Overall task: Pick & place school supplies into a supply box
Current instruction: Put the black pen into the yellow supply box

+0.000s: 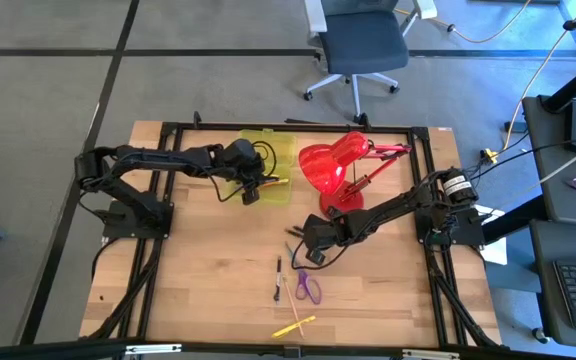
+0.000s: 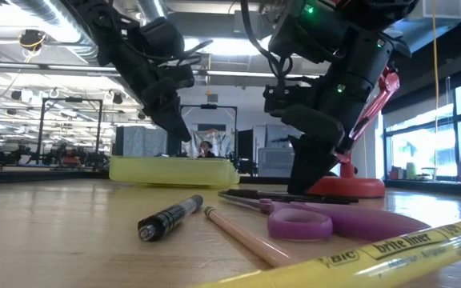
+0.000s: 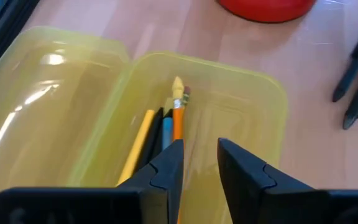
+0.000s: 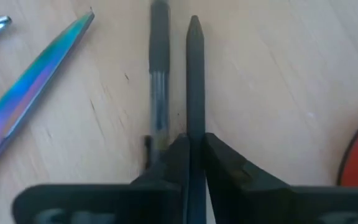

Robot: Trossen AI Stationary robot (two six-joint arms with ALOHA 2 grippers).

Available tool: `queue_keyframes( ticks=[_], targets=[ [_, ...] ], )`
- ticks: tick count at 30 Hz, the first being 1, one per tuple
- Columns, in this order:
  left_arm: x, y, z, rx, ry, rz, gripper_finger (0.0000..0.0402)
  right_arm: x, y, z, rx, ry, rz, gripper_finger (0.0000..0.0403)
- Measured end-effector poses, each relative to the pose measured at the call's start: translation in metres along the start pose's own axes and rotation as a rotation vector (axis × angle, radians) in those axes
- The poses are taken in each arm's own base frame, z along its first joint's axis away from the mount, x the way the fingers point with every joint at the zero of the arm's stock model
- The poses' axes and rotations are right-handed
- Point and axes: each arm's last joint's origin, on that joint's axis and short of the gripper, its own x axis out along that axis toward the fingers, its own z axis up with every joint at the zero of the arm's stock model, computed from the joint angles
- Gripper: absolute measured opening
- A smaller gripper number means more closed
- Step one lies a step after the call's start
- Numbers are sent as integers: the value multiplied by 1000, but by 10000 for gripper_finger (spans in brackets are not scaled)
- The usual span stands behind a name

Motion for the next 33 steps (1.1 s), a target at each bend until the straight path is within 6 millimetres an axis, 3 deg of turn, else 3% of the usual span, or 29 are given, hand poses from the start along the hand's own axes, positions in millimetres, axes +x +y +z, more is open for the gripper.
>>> queue_keyframes(
  ticks=[13,24,33],
  targets=[
    [1,-14,1,36,0,-32,88,1,-2,-1,-17,29,18,37],
    [1,-14,1,36,-4,-33,90,1,-2,-1,-18,40,20,80],
    [1,-14,1,37,-4,-33,89,2,-4,-1,-96,30,2,32]
  ],
)
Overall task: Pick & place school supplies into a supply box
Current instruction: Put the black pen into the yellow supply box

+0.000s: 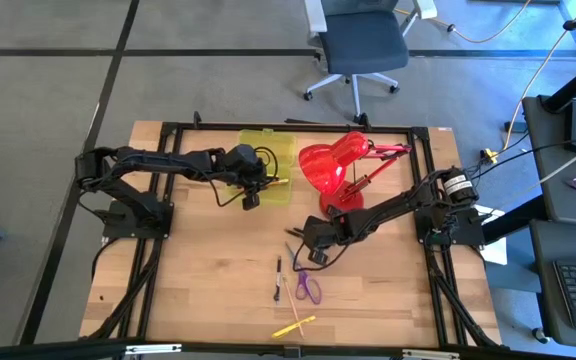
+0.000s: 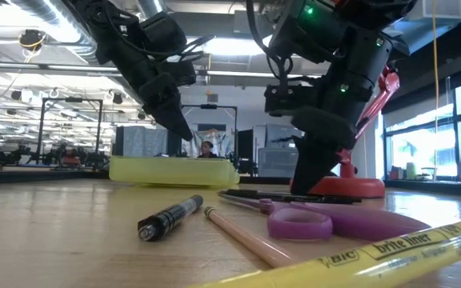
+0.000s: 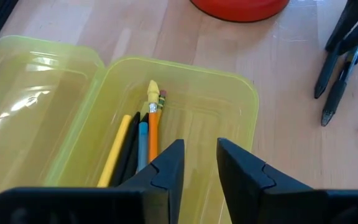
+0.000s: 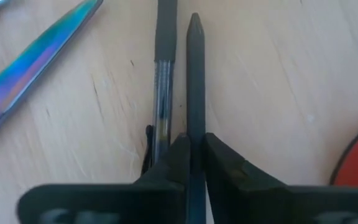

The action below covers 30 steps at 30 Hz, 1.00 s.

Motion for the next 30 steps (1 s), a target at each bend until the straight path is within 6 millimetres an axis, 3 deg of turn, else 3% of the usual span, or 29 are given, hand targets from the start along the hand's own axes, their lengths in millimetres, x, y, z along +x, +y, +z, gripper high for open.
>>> queue_keyframes(
  ticks=[9,14,19,25,30],
  targets=[
    [0,-4,1,-4,-11,-55,90,-4,-1,1,-2,-10,-9,40],
    [2,-10,7,42,-142,-150,86,-21,-7,0,-49,-10,-23,32],
    [9,-13,-5,23,-336,-163,90,-42,-12,4,-43,-67,-75,39],
    [6,-23,-19,19,-554,-270,93,-62,-7,24,-98,-277,6,40],
    [5,-39,-31,40,-599,-328,89,-73,1,45,-184,-503,77,41]
  ],
)
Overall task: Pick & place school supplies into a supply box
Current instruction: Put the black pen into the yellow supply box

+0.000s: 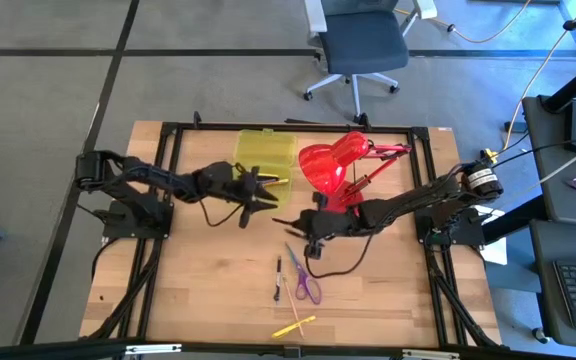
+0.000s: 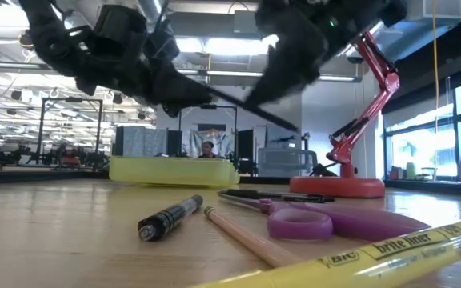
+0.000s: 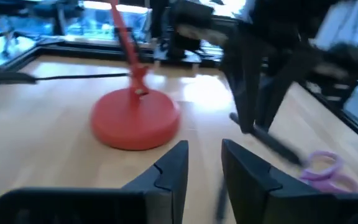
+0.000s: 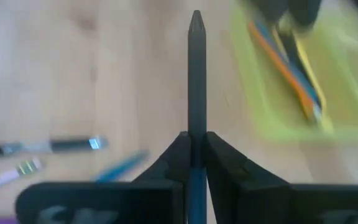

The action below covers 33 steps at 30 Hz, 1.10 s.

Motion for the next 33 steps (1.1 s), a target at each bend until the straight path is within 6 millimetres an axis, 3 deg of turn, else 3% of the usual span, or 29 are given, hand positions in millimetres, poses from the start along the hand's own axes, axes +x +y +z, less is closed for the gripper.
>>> queue_keyframes(
  ticks=[10,20,33],
  targets=[
    [-8,-26,-18,47,-37,-84,93,-2,5,20,-45,-196,89,44],
    [-15,-46,0,208,-307,-157,86,-8,7,37,-114,-378,148,45],
    [-6,-41,-11,183,-266,-74,88,-28,6,59,-193,-593,236,45]
  ],
)
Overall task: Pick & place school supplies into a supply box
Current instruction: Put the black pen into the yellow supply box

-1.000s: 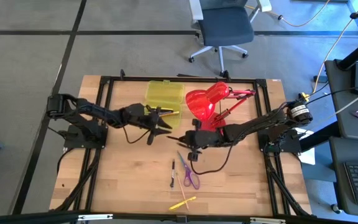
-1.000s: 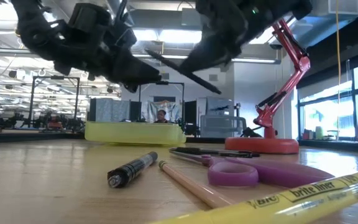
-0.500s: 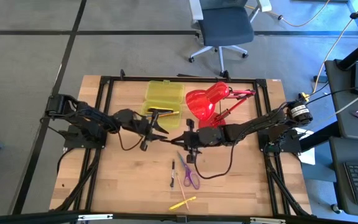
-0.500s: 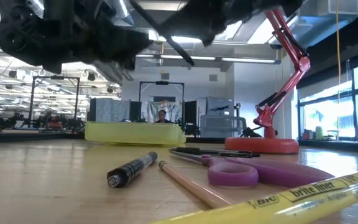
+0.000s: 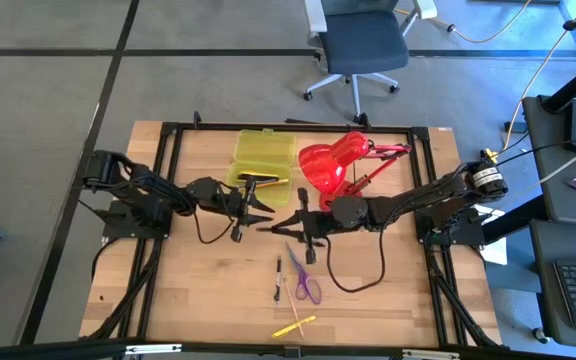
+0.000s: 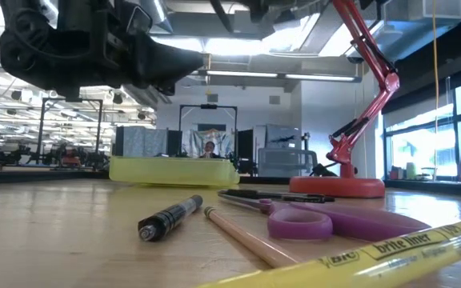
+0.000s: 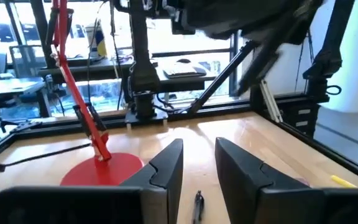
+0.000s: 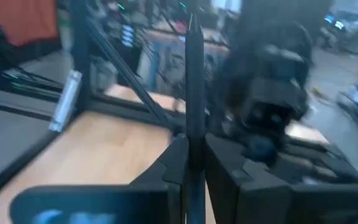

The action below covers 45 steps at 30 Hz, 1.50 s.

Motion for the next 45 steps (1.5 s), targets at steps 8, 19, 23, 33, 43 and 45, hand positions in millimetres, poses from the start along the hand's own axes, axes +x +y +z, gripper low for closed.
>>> queue_keyframes(
  ticks=[8,19,23,33,43,45],
  targets=[
    [2,-1,0,-9,-2,-31,109,1,-2,4,-49,-59,32,45],
    [2,-3,0,-96,-6,-38,191,1,-9,3,-41,-54,12,45],
    [2,-4,11,-64,-113,-44,193,1,-15,1,-14,-44,1,45],
    [2,-16,25,84,-257,-82,193,2,-22,-5,16,6,-16,45],
    [10,-14,43,137,-363,-71,185,2,-23,-7,40,37,-43,45],
    [13,-14,47,154,-376,-67,178,2,-23,-8,40,41,-45,45]
  ],
)
